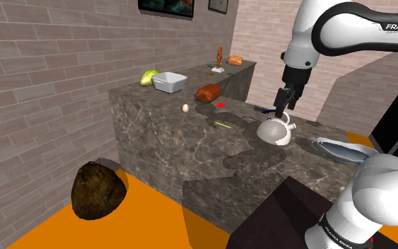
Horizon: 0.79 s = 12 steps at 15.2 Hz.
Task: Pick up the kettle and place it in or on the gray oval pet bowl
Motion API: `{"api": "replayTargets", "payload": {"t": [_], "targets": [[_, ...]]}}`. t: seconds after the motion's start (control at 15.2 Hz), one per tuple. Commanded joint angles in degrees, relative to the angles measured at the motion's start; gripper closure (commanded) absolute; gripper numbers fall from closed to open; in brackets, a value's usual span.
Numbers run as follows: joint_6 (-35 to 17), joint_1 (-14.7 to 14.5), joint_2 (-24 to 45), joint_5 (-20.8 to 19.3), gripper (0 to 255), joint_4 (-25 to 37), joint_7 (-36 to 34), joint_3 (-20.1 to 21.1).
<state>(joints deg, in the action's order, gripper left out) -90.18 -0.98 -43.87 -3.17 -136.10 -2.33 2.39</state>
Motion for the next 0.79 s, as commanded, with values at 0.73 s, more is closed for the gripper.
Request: {"api": "replayTargets", "payload": {"t": [0.73], "targets": [[-6.7, 3.7, 9.2, -8.9, 0, 0.6, 18.5, -14.4]]}}
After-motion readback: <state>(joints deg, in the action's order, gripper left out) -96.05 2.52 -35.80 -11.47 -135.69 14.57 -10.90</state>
